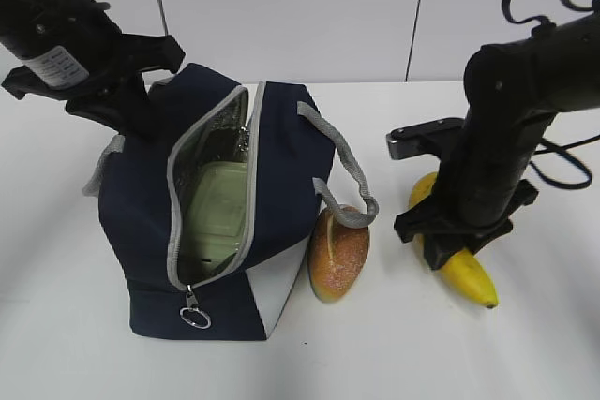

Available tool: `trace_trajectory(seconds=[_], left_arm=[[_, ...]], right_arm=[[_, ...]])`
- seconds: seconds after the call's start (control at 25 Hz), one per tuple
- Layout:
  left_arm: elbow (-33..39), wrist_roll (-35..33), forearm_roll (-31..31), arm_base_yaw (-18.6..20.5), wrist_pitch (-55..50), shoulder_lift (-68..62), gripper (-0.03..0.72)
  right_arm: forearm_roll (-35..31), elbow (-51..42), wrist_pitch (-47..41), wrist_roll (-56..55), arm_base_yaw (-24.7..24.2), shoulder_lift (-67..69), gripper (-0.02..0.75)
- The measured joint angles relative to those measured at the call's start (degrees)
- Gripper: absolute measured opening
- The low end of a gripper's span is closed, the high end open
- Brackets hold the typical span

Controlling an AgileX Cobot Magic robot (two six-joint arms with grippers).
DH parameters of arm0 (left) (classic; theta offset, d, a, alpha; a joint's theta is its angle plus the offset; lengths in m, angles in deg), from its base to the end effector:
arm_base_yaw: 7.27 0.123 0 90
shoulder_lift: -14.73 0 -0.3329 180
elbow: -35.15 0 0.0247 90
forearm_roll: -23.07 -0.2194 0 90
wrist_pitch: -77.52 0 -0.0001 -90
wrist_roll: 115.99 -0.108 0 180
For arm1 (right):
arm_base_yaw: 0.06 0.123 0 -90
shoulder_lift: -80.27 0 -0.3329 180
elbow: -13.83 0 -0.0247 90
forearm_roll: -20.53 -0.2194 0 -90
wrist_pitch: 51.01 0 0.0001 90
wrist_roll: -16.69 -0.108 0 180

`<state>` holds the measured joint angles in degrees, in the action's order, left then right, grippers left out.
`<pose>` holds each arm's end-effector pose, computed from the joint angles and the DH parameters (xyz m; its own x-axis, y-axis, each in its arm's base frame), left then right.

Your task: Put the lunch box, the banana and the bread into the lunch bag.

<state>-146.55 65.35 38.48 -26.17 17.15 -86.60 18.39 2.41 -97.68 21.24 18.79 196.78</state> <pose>0.2977 -0.1283 0.3389 -0.9348 0.1574 -0.3183 0.2484 0.9304 -0.2695 0.3274 0.1149 0.1980 -0.9233 -0.3720 -0.0958 -0.3756 0.9265 0.0219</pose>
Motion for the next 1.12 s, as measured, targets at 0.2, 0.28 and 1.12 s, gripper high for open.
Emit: trace_trajectory(seconds=[0.2,0.28,1.12], left_arm=[[0.00,0.00,-0.09,0.00,0.05,0.00,-0.003],[0.00,0.00,-0.09,0.00,0.10,0.00,-0.003],[0.00,0.00,-0.08,0.00,0.31,0.00,-0.003]], right_arm=[[9.20,1.70,-3.92,-6.90,-0.49,-7.75,0.301],[6.94,2.53,-4.17,-5.81,-0.49,-10.89,0.301],[-72.67,4.85,-18.67,41.43,0.79,-7.57,0.301]])
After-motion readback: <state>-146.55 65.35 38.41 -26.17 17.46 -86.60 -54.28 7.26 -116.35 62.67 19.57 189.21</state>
